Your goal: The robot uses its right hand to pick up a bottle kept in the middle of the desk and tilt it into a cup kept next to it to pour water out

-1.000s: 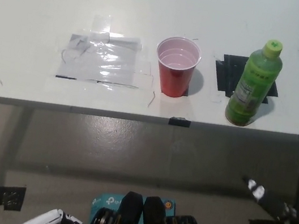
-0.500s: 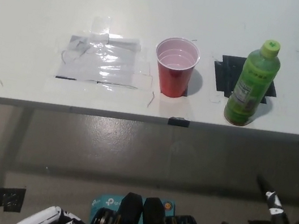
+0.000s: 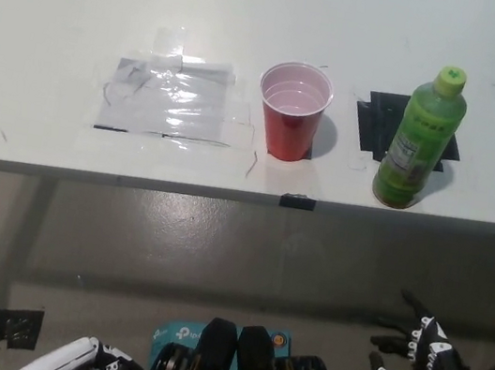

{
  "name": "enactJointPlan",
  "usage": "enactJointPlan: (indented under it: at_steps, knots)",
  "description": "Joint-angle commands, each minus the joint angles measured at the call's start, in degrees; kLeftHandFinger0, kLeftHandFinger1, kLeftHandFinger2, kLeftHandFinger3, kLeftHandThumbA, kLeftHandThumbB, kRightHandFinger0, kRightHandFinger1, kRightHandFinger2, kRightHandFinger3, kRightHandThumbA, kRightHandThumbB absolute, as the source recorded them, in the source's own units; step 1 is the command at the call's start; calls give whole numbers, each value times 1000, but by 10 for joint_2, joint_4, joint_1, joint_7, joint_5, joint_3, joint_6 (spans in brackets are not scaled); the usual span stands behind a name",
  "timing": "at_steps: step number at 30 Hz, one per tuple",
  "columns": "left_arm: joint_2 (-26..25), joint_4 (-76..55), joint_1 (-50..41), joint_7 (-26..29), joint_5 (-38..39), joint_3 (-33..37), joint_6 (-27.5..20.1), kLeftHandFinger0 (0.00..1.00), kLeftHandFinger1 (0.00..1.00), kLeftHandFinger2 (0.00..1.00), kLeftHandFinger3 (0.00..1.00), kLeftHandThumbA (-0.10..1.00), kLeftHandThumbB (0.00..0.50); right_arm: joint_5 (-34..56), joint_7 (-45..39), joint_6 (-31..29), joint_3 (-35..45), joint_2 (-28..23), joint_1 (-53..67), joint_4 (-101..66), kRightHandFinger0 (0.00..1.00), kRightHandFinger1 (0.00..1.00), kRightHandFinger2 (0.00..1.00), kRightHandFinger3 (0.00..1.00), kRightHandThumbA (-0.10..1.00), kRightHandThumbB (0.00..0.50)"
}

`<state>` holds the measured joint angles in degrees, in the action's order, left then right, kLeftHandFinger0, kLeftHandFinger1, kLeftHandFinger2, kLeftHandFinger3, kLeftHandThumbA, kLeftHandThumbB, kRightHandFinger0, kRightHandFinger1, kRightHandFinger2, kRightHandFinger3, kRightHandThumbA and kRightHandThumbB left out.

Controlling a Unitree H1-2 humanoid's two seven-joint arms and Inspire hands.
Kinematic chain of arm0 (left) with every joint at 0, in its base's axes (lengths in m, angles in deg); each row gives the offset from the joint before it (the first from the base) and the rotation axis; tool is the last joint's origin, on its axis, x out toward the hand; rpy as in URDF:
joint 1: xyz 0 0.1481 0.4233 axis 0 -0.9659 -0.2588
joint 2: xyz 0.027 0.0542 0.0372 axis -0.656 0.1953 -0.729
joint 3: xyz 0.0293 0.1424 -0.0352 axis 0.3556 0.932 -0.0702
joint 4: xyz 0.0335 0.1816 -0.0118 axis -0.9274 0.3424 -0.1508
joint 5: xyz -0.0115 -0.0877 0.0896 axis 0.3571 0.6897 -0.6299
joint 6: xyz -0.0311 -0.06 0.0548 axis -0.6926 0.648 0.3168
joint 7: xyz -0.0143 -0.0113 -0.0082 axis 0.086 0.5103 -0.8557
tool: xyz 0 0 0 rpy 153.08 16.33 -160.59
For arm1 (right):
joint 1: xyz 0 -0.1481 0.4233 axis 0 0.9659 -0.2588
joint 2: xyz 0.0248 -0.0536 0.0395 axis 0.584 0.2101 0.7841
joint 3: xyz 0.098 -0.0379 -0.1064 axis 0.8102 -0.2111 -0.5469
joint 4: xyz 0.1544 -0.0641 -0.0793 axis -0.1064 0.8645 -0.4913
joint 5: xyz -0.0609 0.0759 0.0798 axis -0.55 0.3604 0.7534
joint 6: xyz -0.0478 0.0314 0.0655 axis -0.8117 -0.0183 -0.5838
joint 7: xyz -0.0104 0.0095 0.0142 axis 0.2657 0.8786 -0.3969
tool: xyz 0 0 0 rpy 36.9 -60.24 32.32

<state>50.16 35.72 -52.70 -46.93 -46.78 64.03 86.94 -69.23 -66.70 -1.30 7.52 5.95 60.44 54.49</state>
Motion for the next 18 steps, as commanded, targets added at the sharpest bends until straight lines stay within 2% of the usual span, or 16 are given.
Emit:
enactJointPlan:
  at_steps: [1, 3, 4, 6, 9, 10, 11, 14, 15, 17, 18]
  knots:
    - [-6, -22, -5, 6, 0, 0, -19, 749, 717, 764, 932, 989, 412, 11, -20, 11, 2, -8, -3, -20, 632, 608, 752, 1000, 522, 42]
    - [-4, -23, -4, 6, 3, -2, -15, 755, 716, 760, 931, 978, 418, 8, -22, 17, 3, -9, -4, -22, 633, 610, 759, 1000, 517, 38]
    - [-6, -22, -4, 7, 0, -1, -22, 756, 716, 759, 933, 985, 401, 2, -22, 23, 2, -10, -4, -26, 628, 605, 792, 1000, 520, 43]
    - [-7, -27, -3, 3, -2, 1, -10, 763, 723, 764, 944, 988, 401, -5, -20, 31, 3, -10, -2, -31, 641, 619, 821, 1000, 521, 48]
    - [-8, -29, -3, 3, -3, 2, -16, 758, 728, 773, 959, 992, 388, -18, -18, 30, 1, -12, -2, -32, 625, 604, 805, 1000, 505, 44]
    - [-9, -25, -2, 3, -5, 3, -18, 756, 728, 776, 962, 1000, 410, -16, -19, 36, 1, -11, -1, -37, 627, 612, 806, 1000, 494, 44]
    - [-8, -26, -2, 3, -3, 3, -14, 760, 731, 780, 965, 1000, 417, -14, -19, 37, 1, -10, -1, -35, 625, 607, 800, 1000, 500, 62]
    - [-8, -29, -3, 3, -6, 4, -13, 778, 731, 782, 960, 1000, 407, -13, -24, 34, 0, -12, -1, -33, 626, 607, 809, 1000, 518, 66]
    - [-8, -27, -3, 1, -1, 3, -16, 779, 733, 784, 962, 994, 388, -12, -26, 34, 0, -13, -1, -33, 627, 608, 816, 1000, 518, 69]
    - [-7, -27, -4, 1, 1, 2, -13, 783, 743, 792, 970, 981, 391, -5, -31, 39, 2, -14, -1, -35, 637, 622, 826, 1000, 510, 72]
    - [-6, -26, -5, 2, 1, 1, -15, 782, 746, 794, 973, 984, 398, -8, -31, 34, 1, -14, -1, -33, 632, 618, 817, 1000, 519, 94]
